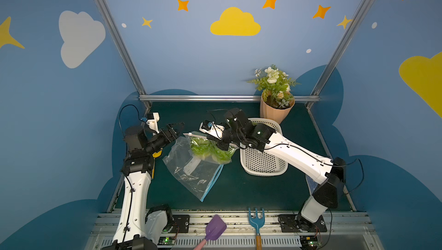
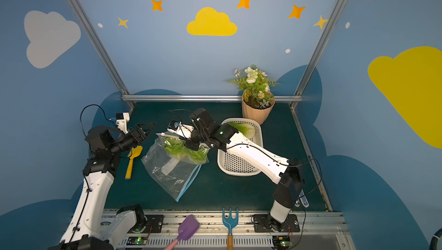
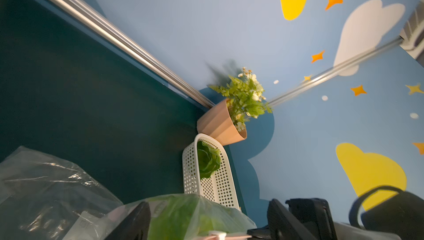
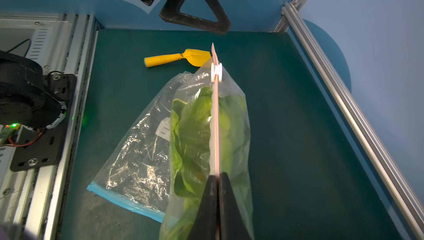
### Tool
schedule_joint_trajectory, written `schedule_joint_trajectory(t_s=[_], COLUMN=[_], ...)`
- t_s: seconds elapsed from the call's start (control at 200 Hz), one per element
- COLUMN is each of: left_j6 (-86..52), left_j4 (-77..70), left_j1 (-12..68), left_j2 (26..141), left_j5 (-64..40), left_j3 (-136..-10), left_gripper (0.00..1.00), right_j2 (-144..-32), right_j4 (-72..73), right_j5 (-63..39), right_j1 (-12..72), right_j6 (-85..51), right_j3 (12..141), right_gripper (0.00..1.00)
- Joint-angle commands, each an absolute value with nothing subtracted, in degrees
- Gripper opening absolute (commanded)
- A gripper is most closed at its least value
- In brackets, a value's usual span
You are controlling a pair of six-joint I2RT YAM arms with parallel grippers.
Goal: Open the zip-top bag and take out the chinese cabbages
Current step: Adjust the zipper food storage bag at the center of the board.
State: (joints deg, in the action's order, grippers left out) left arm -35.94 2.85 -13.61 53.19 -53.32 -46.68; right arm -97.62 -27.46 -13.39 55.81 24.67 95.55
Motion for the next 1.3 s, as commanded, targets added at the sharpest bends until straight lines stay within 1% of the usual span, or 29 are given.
schedule_joint_trajectory(t_s=[0.0,0.13,0.265,0.405,0.486,0.606,0.671,0.701,0.791,0.901,0.986,1.071,1.191,1.296], left_j6=[-35.29,-30.30,-23.04,-22.45,-22.08,-24.09,-26.06,-27.19,-28.79,-29.39,-30.27,-30.00,-30.18,-30.27], left_j4=[-4.37,-1.87,4.89,4.72,5.05,1.58,-1.08,-2.43,-3.47,-4.41,-5.99,-5.04,-5.18,-5.27], left_j1=[-13.96,-13.91,-13.90,-13.88,-13.89,-13.89,-13.89,-13.84,-13.60,-11.82,-9.79,-8.36,-7.44,-7.29], left_j2=[51.81,50.44,49.23,49.61,50.14,51.67,53.03,53.70,55.22,54.98,54.74,55.11,54.68,53.94], left_j5=[-62.38,-65.68,-64.93,-64.49,-61.96,-60.38,-62.01,-63.18,-65.93,-66.71,-66.56,-66.64,-65.76,-65.13], left_j3=[-46.24,-45.88,-45.89,-44.04,-43.24,-42.62,-42.23,-42.04,-42.07,-41.61,-40.53,-40.61,-40.64,-40.47], left_gripper=[0.80,0.80,0.81,0.81,0.82,0.82,0.81,0.81,0.74,0.74,0.72,0.67,0.56,0.53], right_j2=[-97.92,-98.78,-99.31,-99.83,-99.93,-99.93,-99.92,-100.05,-100.31,-100.79,-101.05,-101.38,-101.85,-102.12], right_j4=[-25.17,-25.66,-25.88,-26.33,-26.62,-26.89,-26.68,-26.15,-24.83,-23.92,-22.81,-22.33,-22.08,-22.15], right_j5=[-19.14,-22.89,-25.39,-28.01,-29.44,-31.01,-31.14,-31.16,-31.69,-33.18,-34.16,-35.15,-36.42,-37.17], right_j1=[55.42,54.27,53.01,51.74,51.27,50.90,50.56,50.24,49.31,48.00,47.31,46.96,46.47,46.00], right_j6=[26.00,26.54,27.23,27.40,27.77,28.48,28.50,28.46,27.50,26.17,25.30,24.53,23.92,23.39], right_j3=[95.89,96.14,96.20,96.72,97.03,97.12,96.90,96.62,96.20,96.39,96.42,96.79,97.03,97.12], right_gripper=[0.00,0.00,0.00,0.00,0.00,0.00,0.00,0.00,0.00,0.00,0.00,0.00,0.00,0.00])
